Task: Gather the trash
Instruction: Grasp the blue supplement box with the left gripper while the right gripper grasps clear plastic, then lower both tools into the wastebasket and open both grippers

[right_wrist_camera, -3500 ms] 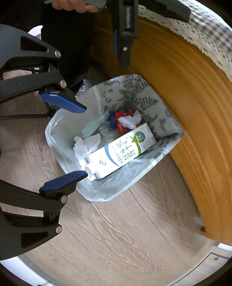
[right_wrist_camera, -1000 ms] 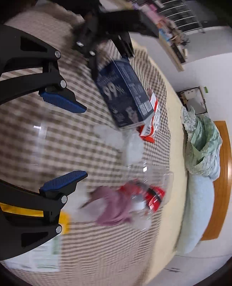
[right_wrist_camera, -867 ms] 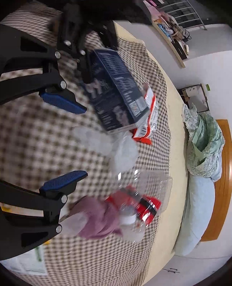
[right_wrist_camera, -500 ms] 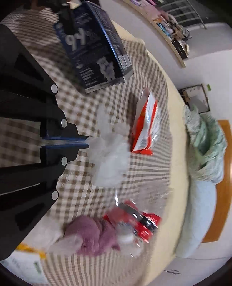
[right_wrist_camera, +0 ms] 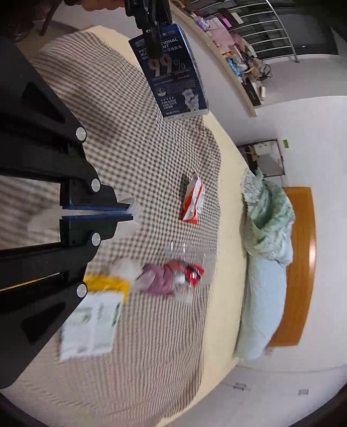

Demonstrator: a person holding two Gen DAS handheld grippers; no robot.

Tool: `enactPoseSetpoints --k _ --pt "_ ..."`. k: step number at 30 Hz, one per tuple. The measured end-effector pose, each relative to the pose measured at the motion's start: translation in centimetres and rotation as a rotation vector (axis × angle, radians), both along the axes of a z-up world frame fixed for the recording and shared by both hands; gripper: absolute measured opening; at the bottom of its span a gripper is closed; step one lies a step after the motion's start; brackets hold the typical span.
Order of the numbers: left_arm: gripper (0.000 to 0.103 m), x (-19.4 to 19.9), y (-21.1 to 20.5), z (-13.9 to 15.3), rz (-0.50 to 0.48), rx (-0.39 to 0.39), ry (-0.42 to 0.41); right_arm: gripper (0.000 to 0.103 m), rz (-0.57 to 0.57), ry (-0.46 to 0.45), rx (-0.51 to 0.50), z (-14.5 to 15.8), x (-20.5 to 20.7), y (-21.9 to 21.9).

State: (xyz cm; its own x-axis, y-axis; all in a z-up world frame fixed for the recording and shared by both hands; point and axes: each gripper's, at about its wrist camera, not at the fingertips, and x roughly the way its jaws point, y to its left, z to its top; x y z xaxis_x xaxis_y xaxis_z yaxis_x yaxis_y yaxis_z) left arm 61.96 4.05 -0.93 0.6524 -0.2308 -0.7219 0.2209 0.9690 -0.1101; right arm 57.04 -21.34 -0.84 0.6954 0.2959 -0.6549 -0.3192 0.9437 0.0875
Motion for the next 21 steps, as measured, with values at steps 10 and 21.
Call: enactPoseSetpoints --k 10,21 --pt "0.056 -12.9 -9.3 3.4 -0.153 -0.009 -0.014 0.002 -0.147 -0.037 0.045 2.8 -13.2 -11.8" --pt "0.056 -21.1 -24.1 -3.7 -0.391 -0.045 0.127 0.002 -0.327 0.018 0.02 -1.9 -25.5 -24.0"
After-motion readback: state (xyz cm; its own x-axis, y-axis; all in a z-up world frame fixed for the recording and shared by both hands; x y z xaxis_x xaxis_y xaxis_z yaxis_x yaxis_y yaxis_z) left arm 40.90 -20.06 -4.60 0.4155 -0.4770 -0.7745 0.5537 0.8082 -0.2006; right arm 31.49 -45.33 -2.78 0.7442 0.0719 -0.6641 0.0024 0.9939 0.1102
